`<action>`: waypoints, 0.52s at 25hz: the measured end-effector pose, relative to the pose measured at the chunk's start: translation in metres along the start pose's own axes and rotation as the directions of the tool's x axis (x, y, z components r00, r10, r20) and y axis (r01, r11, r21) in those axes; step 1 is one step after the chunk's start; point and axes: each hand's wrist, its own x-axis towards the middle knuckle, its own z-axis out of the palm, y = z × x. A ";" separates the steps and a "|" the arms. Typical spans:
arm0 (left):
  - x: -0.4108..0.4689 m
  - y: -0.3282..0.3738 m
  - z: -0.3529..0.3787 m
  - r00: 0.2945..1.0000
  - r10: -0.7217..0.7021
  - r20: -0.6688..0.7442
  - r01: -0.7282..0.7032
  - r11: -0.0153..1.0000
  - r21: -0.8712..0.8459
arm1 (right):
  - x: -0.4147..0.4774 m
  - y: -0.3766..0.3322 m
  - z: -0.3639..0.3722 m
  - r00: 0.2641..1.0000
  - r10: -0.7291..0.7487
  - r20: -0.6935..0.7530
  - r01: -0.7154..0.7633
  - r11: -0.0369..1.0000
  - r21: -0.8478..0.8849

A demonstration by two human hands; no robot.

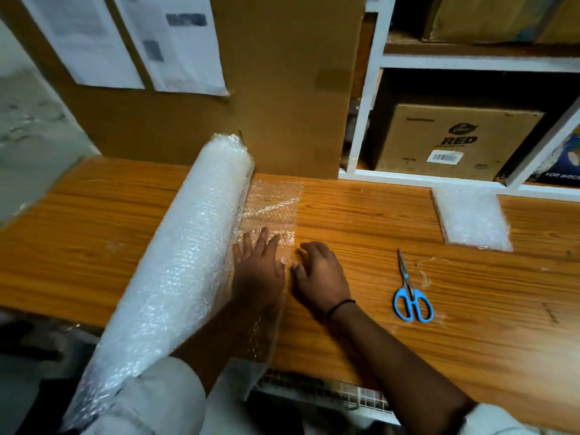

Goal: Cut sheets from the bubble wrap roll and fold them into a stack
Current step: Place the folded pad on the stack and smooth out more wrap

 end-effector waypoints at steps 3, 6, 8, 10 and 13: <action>-0.013 -0.034 -0.001 0.999 0.028 0.029 -0.030 0.997 0.075 | 0.004 -0.026 0.024 0.997 0.078 0.008 -0.078 0.997 -0.025; -0.020 -0.059 -0.002 0.995 0.066 0.075 -0.077 0.987 0.144 | 0.006 -0.048 0.036 0.992 0.116 0.044 -0.107 0.981 -0.163; -0.021 -0.065 -0.006 0.991 0.076 0.110 -0.094 0.980 0.177 | 0.007 -0.055 0.043 0.991 0.125 0.043 -0.113 0.968 -0.224; -0.023 -0.065 -0.013 0.986 0.073 0.150 -0.104 0.972 0.209 | 0.007 -0.057 0.050 0.993 0.113 0.034 -0.101 0.963 -0.249; -0.023 -0.069 -0.025 0.983 0.068 0.168 -0.112 0.957 0.268 | 0.006 -0.054 0.053 0.995 0.099 0.033 -0.085 0.953 -0.291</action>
